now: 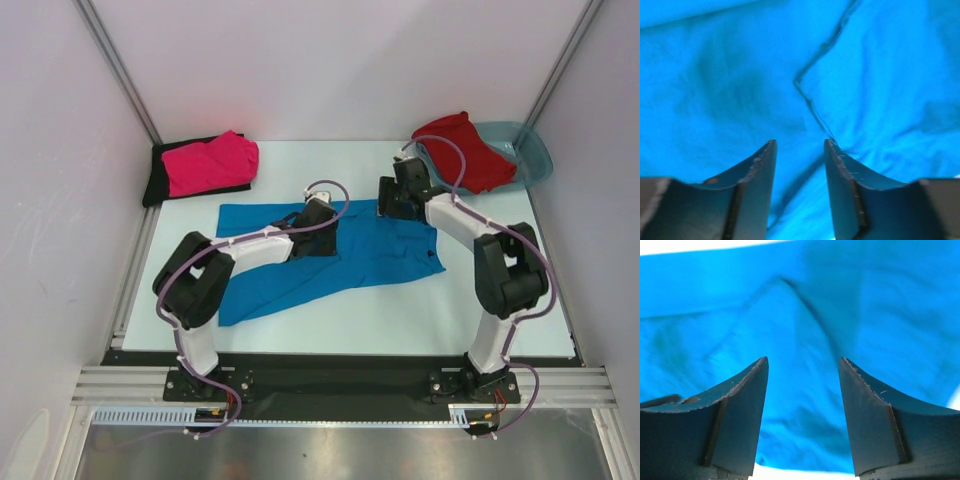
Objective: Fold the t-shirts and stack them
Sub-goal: Fold the tshirt
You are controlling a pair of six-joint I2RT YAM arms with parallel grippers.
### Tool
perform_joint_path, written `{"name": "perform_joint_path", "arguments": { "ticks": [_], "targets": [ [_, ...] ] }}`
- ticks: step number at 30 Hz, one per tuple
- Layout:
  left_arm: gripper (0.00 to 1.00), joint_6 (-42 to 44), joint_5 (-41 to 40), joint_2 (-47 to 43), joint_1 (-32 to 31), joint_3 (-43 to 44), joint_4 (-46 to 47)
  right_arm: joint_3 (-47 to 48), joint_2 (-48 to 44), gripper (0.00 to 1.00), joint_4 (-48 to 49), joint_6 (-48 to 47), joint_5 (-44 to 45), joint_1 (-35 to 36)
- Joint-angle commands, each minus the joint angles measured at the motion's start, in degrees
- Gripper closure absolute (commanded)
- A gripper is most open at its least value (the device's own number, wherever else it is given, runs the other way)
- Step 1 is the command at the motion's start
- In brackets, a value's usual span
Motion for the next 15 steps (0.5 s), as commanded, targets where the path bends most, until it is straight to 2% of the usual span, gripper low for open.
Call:
{"name": "perform_joint_path", "arguments": {
  "ticks": [1,4,7,15],
  "targets": [
    [0.5,1.1,2.7,-5.9,0.2,-2.0,2.6,-2.5,-8.0,0.37,-6.2,-1.3,10.8,0.0],
    [0.42,2.1,7.0,-8.5,-0.5,-5.1,3.6,-6.9,-12.0,0.35,-12.5,0.4,16.2,-0.3],
    [0.38,2.0,8.9,-11.1,-1.0,-8.1,3.3,-13.4,-16.7,0.34,-14.4,2.7,14.7,-0.3],
    [0.37,1.5,11.5,-14.4,-2.4,-13.5,3.2,-25.5,-22.3,0.36,-13.9,8.5,13.8,0.0]
  ]
}}
